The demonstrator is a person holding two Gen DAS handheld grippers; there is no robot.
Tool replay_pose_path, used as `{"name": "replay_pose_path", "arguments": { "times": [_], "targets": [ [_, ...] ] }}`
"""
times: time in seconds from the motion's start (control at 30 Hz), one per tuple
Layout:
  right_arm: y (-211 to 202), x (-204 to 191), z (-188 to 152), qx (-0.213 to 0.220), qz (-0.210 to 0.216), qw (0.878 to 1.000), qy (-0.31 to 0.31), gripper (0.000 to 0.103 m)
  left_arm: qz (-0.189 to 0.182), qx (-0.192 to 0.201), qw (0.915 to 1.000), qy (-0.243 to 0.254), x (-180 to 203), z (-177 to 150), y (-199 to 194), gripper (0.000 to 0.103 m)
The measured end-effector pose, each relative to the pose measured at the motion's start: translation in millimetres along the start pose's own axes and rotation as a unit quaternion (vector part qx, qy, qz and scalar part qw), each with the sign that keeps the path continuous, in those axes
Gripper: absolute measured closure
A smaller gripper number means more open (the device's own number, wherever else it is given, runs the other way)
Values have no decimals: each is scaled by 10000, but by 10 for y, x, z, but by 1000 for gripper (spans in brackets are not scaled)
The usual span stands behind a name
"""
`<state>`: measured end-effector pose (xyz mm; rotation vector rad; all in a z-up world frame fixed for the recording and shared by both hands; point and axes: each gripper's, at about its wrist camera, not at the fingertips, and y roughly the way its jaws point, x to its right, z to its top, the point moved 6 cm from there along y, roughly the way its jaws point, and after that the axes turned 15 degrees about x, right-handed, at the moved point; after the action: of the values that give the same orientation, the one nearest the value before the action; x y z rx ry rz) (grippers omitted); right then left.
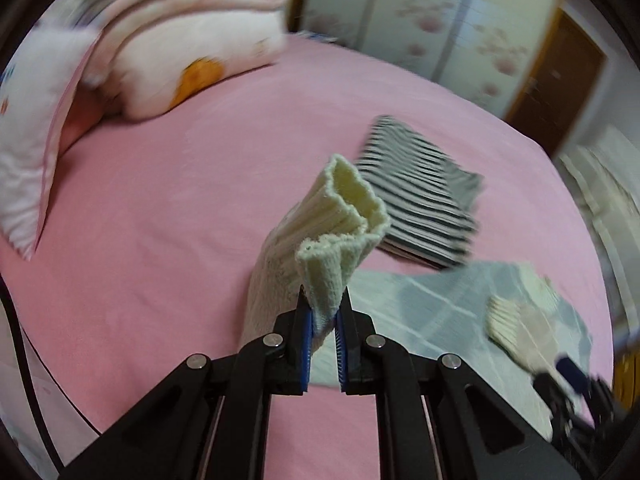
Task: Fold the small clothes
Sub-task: 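Lift the cuff with the left gripper, lay sleeve across the body, open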
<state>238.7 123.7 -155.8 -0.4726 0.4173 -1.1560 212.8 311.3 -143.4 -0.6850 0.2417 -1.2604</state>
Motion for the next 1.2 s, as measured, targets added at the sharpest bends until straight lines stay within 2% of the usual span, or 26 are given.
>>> {"name": "replay_pose_path", "arguments": {
  "times": [0.13,0.2,0.3,0.43,0.57,0.63,0.73,0.83,0.97,1.07,1.2],
  "targets": [
    [-212,239,18,151,-86,9997,160,47,-472,67,9984,314,520,-209,-318,95],
    [-323,387,-13,216,-199,9994,181,47,-706,89,9963,473,923,-362,-367,95],
    [-442,630,-106,251,-410,9987,190,47,-976,22,9934,604,1326,-640,-349,95],
    [-517,1038,-307,89,-754,9968,265,47,-1142,-365,9905,669,1776,-1145,-131,95],
    [-585,1451,-533,-136,-1036,9931,535,47,-992,-538,9893,929,2046,-1529,70,94],
    [-605,1619,-639,-230,-1129,9911,662,47,-996,-659,9886,912,2129,-1640,152,93],
    [-582,1775,-775,-370,-1172,9889,830,47,-1029,-902,9854,1009,2158,-1766,241,75],
    [-532,1822,-842,-461,-1117,9878,984,47,-1073,-894,9839,1111,2186,-1863,332,70],
    [-439,1725,-857,-518,-877,9893,1045,47,-1375,-870,9813,1025,2141,-1866,181,39],
    [-359,1614,-838,-557,-541,9904,1143,47,-1499,-687,9812,1004,2029,-1799,13,38],
    [-203,1445,-799,-630,-7,9898,1281,47,-1216,-423,9863,1029,1688,-1682,-111,38]
  ]
}}
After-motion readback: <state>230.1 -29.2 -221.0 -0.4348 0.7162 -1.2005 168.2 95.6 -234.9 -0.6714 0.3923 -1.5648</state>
